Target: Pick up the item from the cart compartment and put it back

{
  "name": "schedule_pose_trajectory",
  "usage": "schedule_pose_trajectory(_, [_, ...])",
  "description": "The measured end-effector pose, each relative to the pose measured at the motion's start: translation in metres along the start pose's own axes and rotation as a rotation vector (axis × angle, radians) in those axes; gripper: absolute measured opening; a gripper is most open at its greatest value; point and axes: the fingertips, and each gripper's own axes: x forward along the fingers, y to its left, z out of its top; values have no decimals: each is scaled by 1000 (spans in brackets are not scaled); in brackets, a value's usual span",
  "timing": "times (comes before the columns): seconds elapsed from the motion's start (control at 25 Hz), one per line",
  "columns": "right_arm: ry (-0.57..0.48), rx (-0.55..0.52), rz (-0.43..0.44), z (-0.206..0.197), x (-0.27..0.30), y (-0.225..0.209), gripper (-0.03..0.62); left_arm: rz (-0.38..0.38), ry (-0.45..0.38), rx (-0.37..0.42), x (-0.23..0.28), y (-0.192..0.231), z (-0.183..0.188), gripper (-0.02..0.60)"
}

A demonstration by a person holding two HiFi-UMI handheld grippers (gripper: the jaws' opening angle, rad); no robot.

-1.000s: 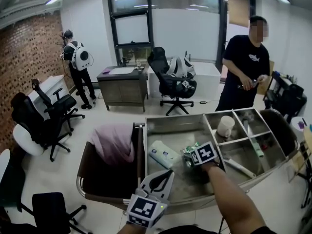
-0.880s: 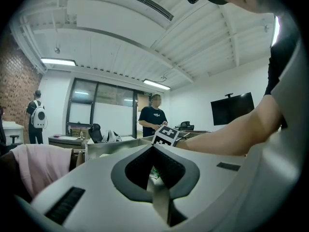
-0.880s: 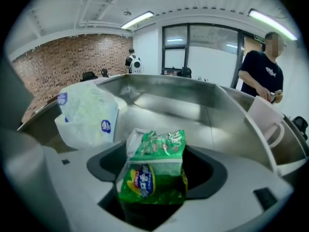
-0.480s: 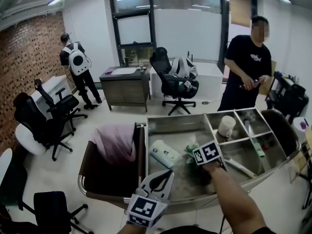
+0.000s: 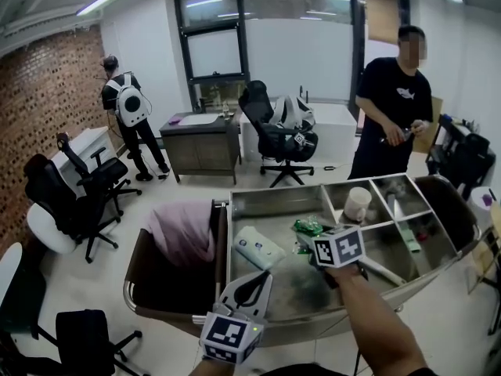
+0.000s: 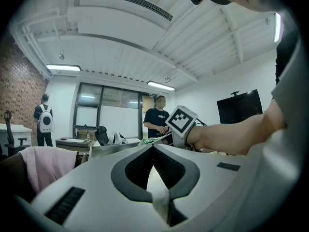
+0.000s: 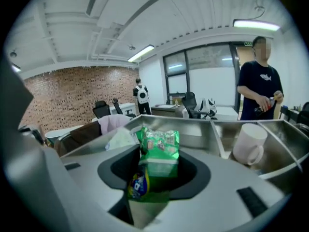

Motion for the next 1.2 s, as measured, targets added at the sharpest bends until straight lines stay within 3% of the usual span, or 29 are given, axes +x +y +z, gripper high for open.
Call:
schedule_pose_trajectory(0.6, [-256, -69, 72, 43, -108, 28, 198, 33, -6, 32, -2, -26, 10, 0])
schedule_pose_trajectory(1.2, [-431, -69, 101, 36, -199, 43, 198, 56, -11, 22, -9, -33, 12, 0])
